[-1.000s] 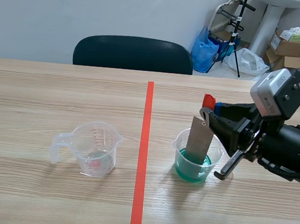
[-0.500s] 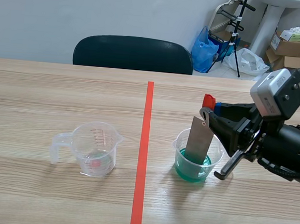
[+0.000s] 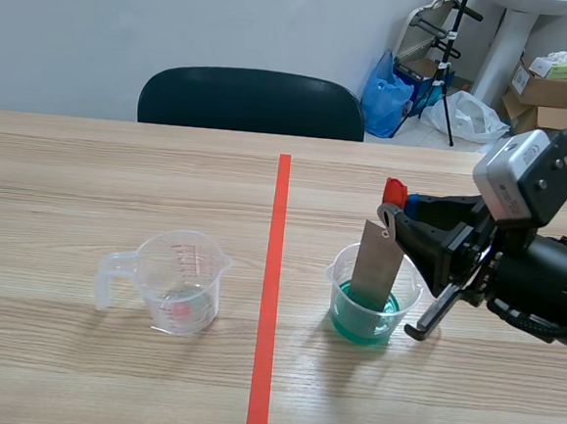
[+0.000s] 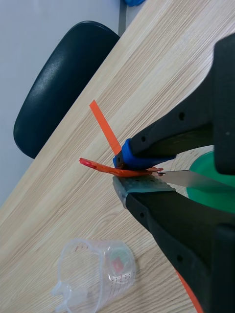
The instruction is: Do the redox reaction experiment
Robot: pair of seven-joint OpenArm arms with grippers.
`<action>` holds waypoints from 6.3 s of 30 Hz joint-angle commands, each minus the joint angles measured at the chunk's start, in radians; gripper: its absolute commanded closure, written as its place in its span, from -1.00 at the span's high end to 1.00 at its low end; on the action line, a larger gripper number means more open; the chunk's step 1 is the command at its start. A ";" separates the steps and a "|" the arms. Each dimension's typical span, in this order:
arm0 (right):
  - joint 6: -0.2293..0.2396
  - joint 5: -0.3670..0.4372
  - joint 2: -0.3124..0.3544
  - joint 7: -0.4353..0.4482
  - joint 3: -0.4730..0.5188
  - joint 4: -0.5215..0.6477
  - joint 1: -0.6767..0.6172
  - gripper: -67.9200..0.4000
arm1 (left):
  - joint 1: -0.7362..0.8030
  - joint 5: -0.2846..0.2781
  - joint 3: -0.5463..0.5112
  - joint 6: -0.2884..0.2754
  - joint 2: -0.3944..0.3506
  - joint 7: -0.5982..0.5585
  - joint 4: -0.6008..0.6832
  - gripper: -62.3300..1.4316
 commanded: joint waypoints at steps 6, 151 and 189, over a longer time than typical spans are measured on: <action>0.003 0.008 0.011 0.012 0.003 0.019 0.011 -0.97 | 0.001 -0.006 0.003 -0.002 0.000 -0.014 0.007 1.00; 0.102 0.304 0.077 -0.374 0.331 0.499 -0.141 -0.97 | 0.001 -0.007 0.003 -0.001 0.000 -0.043 0.007 1.00; 0.102 0.304 0.077 -0.374 0.331 0.499 -0.141 -0.97 | 0.001 -0.007 0.003 -0.002 0.000 -0.044 0.007 1.00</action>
